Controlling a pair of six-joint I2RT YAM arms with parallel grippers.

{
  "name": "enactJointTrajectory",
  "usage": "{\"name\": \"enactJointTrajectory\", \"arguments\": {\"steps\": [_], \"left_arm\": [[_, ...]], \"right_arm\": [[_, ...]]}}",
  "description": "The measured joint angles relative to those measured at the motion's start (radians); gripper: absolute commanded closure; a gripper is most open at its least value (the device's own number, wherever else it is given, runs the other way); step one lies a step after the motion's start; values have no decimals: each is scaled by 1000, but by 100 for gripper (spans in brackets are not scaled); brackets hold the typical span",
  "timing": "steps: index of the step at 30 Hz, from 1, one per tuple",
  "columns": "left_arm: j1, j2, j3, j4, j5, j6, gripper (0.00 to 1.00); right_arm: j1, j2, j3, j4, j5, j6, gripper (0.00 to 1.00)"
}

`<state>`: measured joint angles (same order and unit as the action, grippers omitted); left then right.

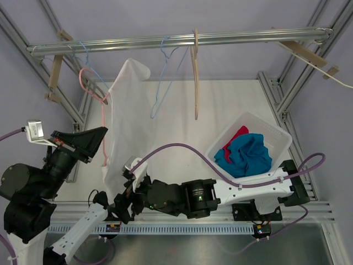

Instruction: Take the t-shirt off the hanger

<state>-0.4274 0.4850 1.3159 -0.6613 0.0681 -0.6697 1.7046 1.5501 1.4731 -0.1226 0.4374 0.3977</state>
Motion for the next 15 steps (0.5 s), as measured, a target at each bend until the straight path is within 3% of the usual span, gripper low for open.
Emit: {"name": "enactJointTrajectory", "arguments": {"steps": [1,2,4,5,6,8,15], "left_arm": [[0,-9,6,0,7,-12,100],[0,-19,10,0,13,-22,100],[0,-40,15,0,24,-40,100],[2,-48,17,-1,28,-45,100],[4,-56,19,-1,31,-48,100],[6,-72,19,-3,31,-49,100],[9,-92,19,11,15,-45,100]], "right_arm": [[0,15,10,-1,3,0,17],[0,30,19,-1,10,-2,38],[0,50,32,-2,18,-2,66],[1,58,39,-3,19,-2,85],[3,63,44,-3,22,-4,92],[6,64,50,-2,25,-1,100],[64,64,60,-13,-39,-13,100]]}}
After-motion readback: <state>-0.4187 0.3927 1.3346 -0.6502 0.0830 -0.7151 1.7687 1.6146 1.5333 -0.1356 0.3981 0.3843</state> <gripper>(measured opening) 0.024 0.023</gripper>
